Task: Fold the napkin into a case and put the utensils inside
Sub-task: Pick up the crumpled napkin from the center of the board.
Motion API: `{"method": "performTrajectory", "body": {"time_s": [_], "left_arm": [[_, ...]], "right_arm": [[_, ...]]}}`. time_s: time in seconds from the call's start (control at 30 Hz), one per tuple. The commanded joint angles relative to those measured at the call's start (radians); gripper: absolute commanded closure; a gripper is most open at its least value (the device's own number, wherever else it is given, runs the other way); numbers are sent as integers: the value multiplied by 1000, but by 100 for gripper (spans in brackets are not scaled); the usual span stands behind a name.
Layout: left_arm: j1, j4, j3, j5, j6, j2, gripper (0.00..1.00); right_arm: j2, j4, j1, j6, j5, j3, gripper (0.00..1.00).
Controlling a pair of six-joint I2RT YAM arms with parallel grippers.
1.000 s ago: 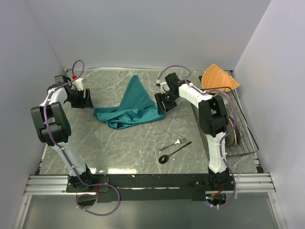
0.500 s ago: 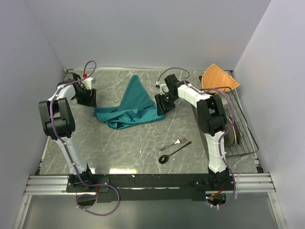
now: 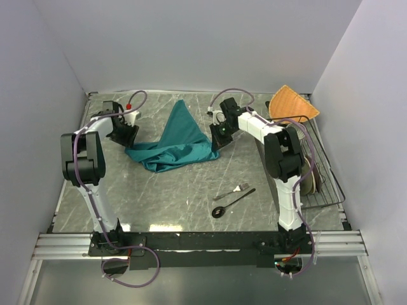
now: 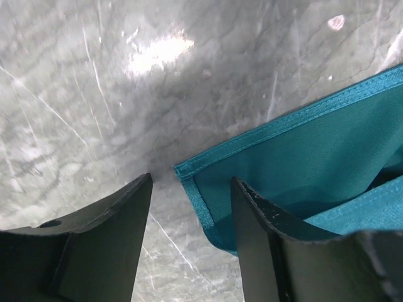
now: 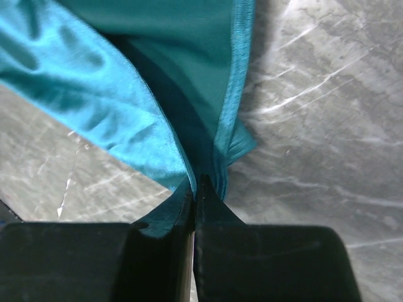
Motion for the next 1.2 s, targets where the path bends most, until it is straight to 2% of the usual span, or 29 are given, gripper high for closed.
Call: {"method": "performTrajectory", "body": {"time_s": [0.0,0.17,0.3,0.47,0.5,0.53,0.57,0.77,0.9,1.03,1.17], "left_arm": [[-33,67,-43,-83,44,-2,42],[-50,36,-32,-57,30,18,48],[-79,62,-112,-62,41,-14,52],[-89,68,-192,-89,24,-36,73],[-89,50,-178,-89,6,-37,87],[-83,10,-132,-67,-47,-47,95],[-70,-13,-105,-39,-81,-59,99],[61,-107,92,138,-316,-278,99],[79,-94,114,93,-367,-450,99],[87,-102,103,57,-393,-571,99],[98,-93,95,23,-410,-697,99]], "right_arm": [[-125,24,3,-15,-31,-24,100],[-168,14,4,-33,-28,-42,100],[-181,12,9,-40,-20,-53,100],[-214,20,10,-41,-25,-82,100],[-220,18,10,-44,-23,-84,100],[-235,12,10,-47,-17,-85,100],[-246,11,10,-56,-12,-85,100],[-367,21,6,-112,73,-42,100],[-436,31,1,-130,92,5,100],[-459,5,4,-122,109,76,100],[-519,47,1,-106,150,133,100]]}}
